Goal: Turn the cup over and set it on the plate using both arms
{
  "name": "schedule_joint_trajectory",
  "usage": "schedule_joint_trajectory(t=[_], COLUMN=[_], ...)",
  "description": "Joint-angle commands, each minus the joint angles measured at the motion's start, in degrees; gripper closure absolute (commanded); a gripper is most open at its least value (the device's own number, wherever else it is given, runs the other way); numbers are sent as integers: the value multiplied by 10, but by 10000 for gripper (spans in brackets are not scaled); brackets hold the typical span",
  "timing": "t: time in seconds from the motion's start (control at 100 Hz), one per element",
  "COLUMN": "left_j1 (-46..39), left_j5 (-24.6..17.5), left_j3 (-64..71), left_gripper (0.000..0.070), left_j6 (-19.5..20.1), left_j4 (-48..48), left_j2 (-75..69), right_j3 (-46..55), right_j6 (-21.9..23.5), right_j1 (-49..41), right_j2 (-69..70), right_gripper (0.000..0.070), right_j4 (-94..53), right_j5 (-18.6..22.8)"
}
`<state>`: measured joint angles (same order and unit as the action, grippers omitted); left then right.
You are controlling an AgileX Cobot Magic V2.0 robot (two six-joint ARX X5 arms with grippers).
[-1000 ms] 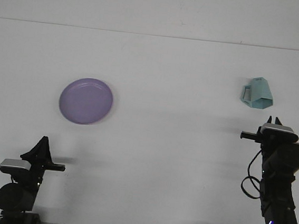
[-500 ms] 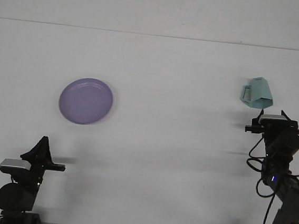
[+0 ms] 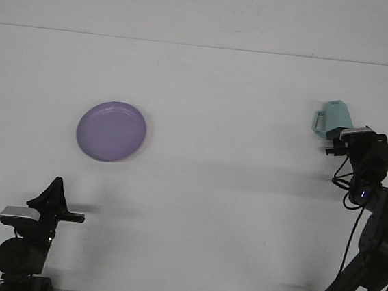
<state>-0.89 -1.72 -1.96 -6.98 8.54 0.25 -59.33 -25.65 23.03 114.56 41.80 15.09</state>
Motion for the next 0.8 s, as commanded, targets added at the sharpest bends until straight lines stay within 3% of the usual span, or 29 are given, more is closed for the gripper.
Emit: schedule_joint_trajectory(t=[0.0, 0.27, 0.3, 0.37, 0.42, 0.54, 0.79], left_j1=[-1, -1, -1, -1, -1, -1, -1], left_j5=[-2, -2, -2, -2, -2, -2, -2], left_j3=[11, 11, 11, 11, 11, 11, 11], left_gripper=[688, 688, 688, 688, 688, 688, 688], left_j6=[3, 3, 3, 3, 3, 3, 3], left_j4=[5, 5, 5, 5, 5, 6, 6], left_j2=[-1, -1, -1, -1, -1, -1, -1], right_j3=[-34, -131, -138, -145, -146, -146, -146], right_j6=[-18, -21, -21, -20, -20, -7, 87], right_j1=[5, 10, 11, 12, 13, 15, 16], right_j2=[33, 107, 111, 113, 113, 113, 76], right_gripper=[275, 308, 368, 596, 700, 700, 700], right_j4=[-1, -36, -44, -50, -50, -50, -61], right_j5=[12, 54, 62, 83, 92, 92, 96])
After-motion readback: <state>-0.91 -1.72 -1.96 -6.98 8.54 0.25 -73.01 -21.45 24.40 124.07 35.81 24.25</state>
